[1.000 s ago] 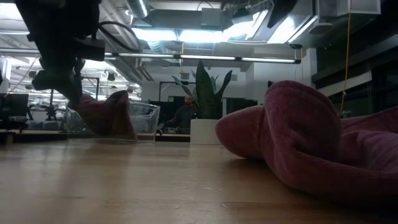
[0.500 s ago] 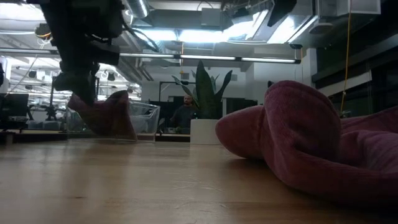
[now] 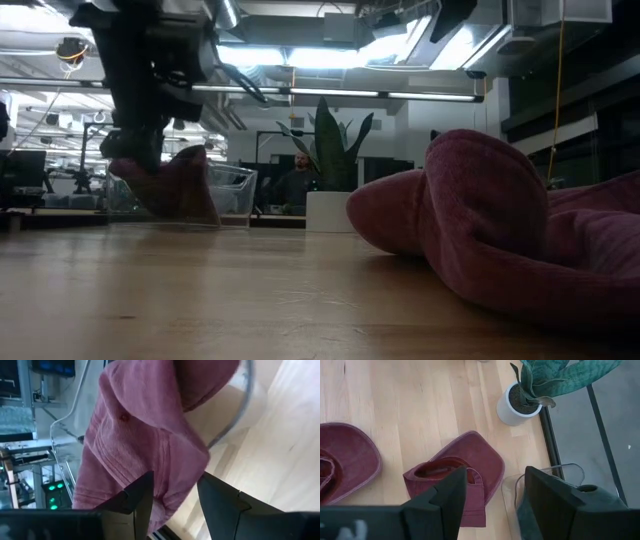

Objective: Pick & Place hat

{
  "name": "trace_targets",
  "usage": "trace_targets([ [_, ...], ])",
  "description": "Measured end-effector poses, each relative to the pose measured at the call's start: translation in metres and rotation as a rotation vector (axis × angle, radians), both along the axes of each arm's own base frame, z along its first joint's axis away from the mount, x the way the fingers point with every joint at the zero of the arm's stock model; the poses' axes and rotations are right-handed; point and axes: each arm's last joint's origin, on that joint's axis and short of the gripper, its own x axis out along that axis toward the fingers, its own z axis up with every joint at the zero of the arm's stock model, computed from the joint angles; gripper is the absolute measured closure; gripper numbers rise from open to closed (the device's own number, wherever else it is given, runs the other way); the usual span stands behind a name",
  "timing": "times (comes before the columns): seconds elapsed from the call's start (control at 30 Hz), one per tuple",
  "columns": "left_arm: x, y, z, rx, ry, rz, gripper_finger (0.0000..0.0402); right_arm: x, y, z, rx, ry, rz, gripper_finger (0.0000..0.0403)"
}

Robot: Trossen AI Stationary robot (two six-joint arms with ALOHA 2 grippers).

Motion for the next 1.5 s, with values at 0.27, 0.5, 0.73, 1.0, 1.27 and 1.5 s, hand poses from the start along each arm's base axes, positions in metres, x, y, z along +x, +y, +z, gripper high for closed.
trace_targets([
  [0.27, 0.0, 0.008, -0.002, -0.031, 0.004, 0.041, 0.0287, 0.0, 0.0, 0.0, -0.001, 0.0, 0.002, 0.0202],
  [0.5, 0.001, 0.005, -0.001, -0.049, 0.021, 0.006, 0.0391, 0.0, 0.0, 0.0, 0.005, -0.004, -0.009, 0.0202],
  [0.73, 0.004, 0.007, 0.015, 0.047, 0.084, -0.038, 0.0396, 0.0, 0.0, 0.0, 0.008, -0.011, -0.014, 0.0202],
  [1.0, 0.005, 0.011, 0.027, 0.197, 0.184, -0.107, 0.0397, 0.003, -0.001, 0.002, 0.017, -0.056, -0.04, 0.0202],
  [1.27, 0.002, 0.026, 0.031, 0.351, 0.291, -0.09, 0.0397, 0.004, -0.001, 0.003, 0.052, -0.087, -0.096, 0.0202],
  [1.5, 0.005, 0.047, 0.033, 0.374, 0.429, -0.131, 0.0397, 0.004, -0.001, 0.003, 0.089, -0.11, -0.151, 0.0202],
])
